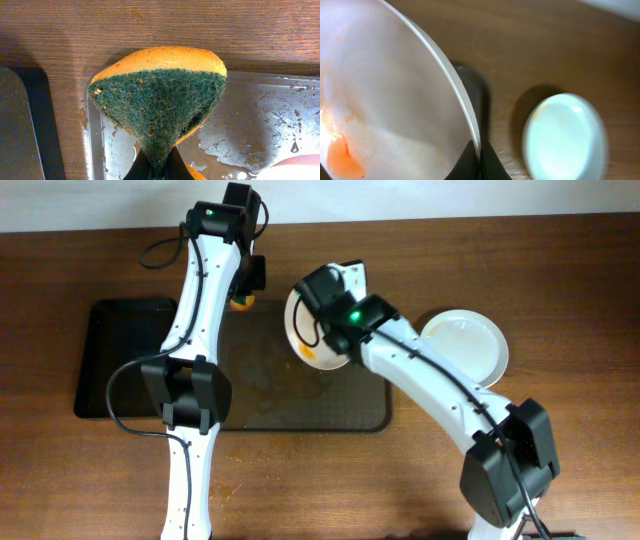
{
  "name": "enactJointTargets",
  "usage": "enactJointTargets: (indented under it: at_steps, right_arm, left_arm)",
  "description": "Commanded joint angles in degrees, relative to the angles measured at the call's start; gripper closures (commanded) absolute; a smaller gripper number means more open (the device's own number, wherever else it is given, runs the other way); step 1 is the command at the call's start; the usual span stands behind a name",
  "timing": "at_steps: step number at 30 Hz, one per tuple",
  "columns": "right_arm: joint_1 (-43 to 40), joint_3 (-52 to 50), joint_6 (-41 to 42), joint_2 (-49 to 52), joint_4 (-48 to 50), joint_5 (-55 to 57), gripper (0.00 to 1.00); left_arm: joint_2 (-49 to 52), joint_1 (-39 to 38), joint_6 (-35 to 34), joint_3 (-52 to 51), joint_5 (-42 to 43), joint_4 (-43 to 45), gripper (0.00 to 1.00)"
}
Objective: Clean dirty plates on tray and stack at the side
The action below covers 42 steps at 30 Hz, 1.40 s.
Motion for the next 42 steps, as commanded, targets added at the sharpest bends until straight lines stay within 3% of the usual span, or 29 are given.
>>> enactJointTargets:
  at_steps: [1,10,14,16,21,26,31,37,40,42]
  right_arm:
    - [3.45,0.44,-0.26,-0.26,-0.28,18.95,0.96]
    - [11.78,0.46,-0.07,-0.26,-1.75,45.72,0.96]
    - [11.93,0.44,3.37,-0.26,-1.86,46.60,0.96]
    - [11.61,0.44,6.25,-0.26,-2.05,40.98,0.96]
    - [2.38,-0.55,11.45,0.26,-2.64,-1.01,0.96]
    - [-7.48,-2.84,11.98,5.01,1.33,-30.88,0.96]
    - [-7.91,-2.84,11.98,12.70,4.31,-40.00,0.96]
    - [-9.46,-2.82,12.00,14.73,5.60,-42.27,0.97]
    - [-9.46,-2.82,12.00,15.19,5.62,-42.27,0.96]
    - [-9.46,-2.82,12.00,15.58,5.88,-42.29,0.96]
  left_arm:
    - [-0.31,0.04,0.96,-0.33,0.42,0.24,1.00]
    - [-0.31,0.04,0.96,-0.33,0.44,0.33,1.00]
    - [-0.31,0.04,0.96,-0.33,0.44,0.35,1.00]
    - [-0.31,0.04,0.96,-0.33,0.44,0.33,0.99]
    - [-0.31,0.04,0.98,-0.35,2.43,-1.01,0.99]
    - [-0.31,-0.39,8.13,-3.23,18.08,-1.40,0.99]
    - [-0.31,-3.52,11.93,-15.54,18.71,0.79,0.99]
    - [-0.31,-5.14,15.02,-26.36,19.91,0.98,1.00]
    - [-0.31,-5.14,15.10,-29.16,14.40,-1.88,0.99]
    - [-0.31,-5.14,10.34,-32.30,8.22,-1.86,0.99]
